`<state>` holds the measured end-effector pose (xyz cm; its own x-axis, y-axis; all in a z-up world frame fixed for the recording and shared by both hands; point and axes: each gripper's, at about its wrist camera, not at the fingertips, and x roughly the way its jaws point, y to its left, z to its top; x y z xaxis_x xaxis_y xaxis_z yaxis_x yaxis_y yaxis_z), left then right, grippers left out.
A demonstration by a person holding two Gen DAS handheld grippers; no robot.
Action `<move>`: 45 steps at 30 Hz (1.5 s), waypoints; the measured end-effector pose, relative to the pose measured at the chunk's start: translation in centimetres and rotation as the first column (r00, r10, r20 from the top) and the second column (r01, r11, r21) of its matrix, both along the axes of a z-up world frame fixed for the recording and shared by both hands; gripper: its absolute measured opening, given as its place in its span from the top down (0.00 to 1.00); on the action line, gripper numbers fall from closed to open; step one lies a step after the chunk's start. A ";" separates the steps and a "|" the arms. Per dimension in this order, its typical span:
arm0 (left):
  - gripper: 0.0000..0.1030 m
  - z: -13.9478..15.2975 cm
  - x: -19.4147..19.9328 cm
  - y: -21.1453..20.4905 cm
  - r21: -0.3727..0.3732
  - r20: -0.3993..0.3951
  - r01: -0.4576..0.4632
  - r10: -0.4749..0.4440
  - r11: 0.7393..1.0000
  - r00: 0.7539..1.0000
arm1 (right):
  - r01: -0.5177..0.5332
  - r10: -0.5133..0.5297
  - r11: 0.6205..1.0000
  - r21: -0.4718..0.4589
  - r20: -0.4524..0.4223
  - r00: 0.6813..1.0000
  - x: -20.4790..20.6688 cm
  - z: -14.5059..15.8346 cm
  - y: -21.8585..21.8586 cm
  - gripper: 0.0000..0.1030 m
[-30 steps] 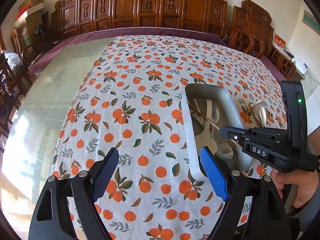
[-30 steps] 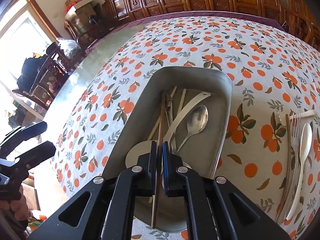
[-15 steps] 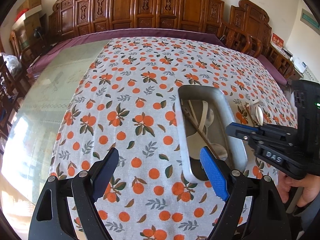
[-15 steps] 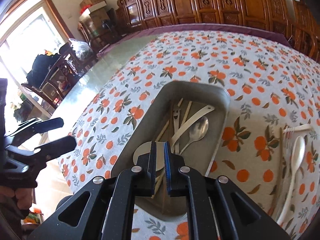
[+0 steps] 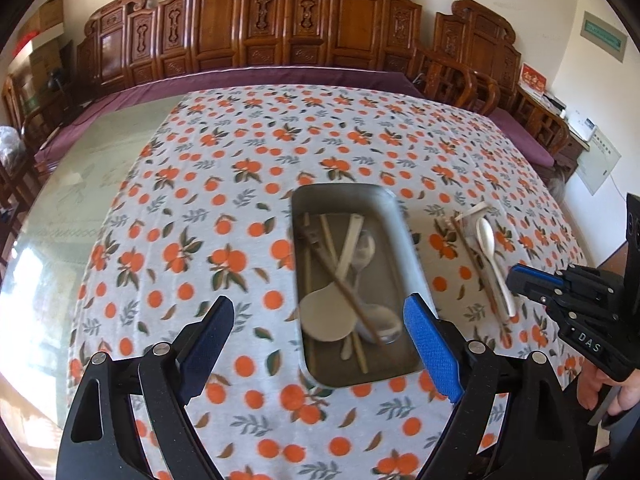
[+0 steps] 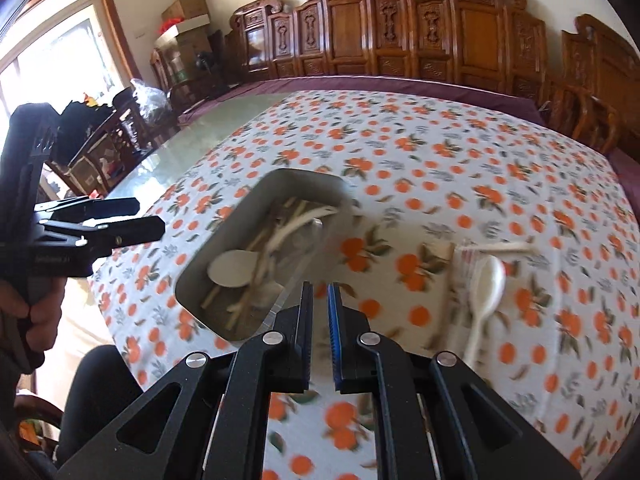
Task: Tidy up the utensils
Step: 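Grasp the small white plastic spoon with the right gripper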
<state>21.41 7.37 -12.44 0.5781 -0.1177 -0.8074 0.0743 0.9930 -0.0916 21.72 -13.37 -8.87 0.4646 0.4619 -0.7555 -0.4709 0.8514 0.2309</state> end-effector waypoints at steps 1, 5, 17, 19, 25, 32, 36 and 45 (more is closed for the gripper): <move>0.19 0.0 0.2 -0.5 -0.001 0.002 0.006 -0.006 1.000 1.000 | 0.011 -0.011 1.000 -0.001 0.001 1.000 -0.1 0.0 -0.6 0.90; 0.19 -0.2 0.7 -2.1 -0.002 0.004 0.025 -0.025 1.000 1.000 | 0.053 -0.052 0.999 -0.010 0.006 0.999 -0.1 -0.3 -3.2 0.90; 0.19 -1.3 2.4 -7.2 -0.019 -0.008 0.092 -0.092 0.996 0.996 | 0.136 -0.137 0.989 -0.052 -0.017 0.990 1.5 -3.0 -8.1 0.84; 0.19 -1.6 2.7 -8.1 -0.018 -0.015 0.103 -0.104 0.994 0.995 | 0.141 -0.143 0.988 -0.060 -0.033 0.989 2.0 -3.9 -8.5 0.83; 0.19 -2.6 3.2 -9.7 -0.019 -0.033 0.127 -0.127 0.992 0.991 | 0.147 -0.154 0.986 -0.081 -0.080 0.985 3.6 -6.7 -8.7 0.82; 0.19 -3.4 3.5 -10.7 -0.019 -0.050 0.138 -0.139 0.990 0.989 | 0.161 -0.177 0.978 -0.128 -0.117 0.977 5.5 -9.1 -7.6 0.82; 0.19 -3.7 3.5 -11.2 -0.019 -0.054 0.144 -0.145 0.989 0.988 | 0.173 -0.194 0.973 -0.154 -0.136 0.972 6.3 -9.9 -7.4 0.82; 0.19 -4.0 3.8 -12.3 -0.018 -0.062 0.156 -0.157 0.988 0.986 | 0.153 -0.183 0.963 -0.220 -0.123 0.975 6.3 -10.1 -7.2 0.88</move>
<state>25.20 -4.90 -16.45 0.5000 -0.2134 -0.8393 0.2221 0.9683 -0.1139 27.98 -20.60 -18.97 0.4040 0.2116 -0.8899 -0.2923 0.9517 0.0937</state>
